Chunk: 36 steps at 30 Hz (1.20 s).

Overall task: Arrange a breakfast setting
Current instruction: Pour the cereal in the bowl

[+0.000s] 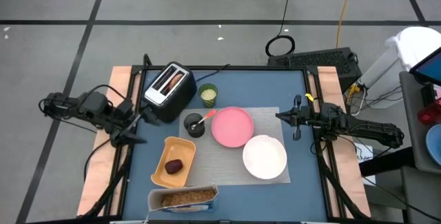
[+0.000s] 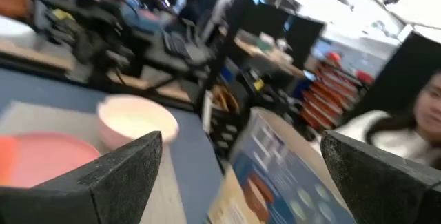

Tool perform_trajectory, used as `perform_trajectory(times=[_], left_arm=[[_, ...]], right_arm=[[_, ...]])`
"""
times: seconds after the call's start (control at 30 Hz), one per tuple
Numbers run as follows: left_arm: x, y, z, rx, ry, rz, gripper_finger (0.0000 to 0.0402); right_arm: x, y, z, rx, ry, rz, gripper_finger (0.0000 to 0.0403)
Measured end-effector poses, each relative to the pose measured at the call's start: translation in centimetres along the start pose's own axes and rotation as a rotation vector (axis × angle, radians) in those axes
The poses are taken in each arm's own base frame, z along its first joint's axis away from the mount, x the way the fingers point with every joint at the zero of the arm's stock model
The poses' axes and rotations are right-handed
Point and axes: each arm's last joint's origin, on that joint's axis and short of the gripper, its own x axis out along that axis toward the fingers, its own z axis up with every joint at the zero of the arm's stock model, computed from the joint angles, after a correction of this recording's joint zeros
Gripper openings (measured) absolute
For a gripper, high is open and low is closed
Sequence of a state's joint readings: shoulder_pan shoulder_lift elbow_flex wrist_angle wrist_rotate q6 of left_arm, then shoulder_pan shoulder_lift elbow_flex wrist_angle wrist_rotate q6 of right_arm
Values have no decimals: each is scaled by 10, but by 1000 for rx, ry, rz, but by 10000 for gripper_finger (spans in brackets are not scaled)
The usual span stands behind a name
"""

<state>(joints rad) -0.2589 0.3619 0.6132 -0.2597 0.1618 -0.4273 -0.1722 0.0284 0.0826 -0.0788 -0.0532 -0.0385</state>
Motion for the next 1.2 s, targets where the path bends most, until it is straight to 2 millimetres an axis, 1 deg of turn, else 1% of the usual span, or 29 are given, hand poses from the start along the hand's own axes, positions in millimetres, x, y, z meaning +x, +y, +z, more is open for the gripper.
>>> perform_trajectory(times=[0.2, 0.37, 0.5, 0.87, 1.2], left_arm=[[13, -6, -8, -12, 94, -46, 399], [25, -14, -19, -113, 202, -103, 399], [35, -21, -26, -163, 243, -88, 399], [67, -43, -35, -214, 208, -137, 399], [101, -47, -47, -183, 166, -103, 399]], right_arm=[[0, 0, 0, 0, 0, 0, 2], [0, 0, 0, 0, 0, 0, 2], [0, 0, 0, 0, 0, 0, 2], [0, 0, 0, 0, 0, 0, 2], [0, 0, 0, 0, 0, 0, 2]])
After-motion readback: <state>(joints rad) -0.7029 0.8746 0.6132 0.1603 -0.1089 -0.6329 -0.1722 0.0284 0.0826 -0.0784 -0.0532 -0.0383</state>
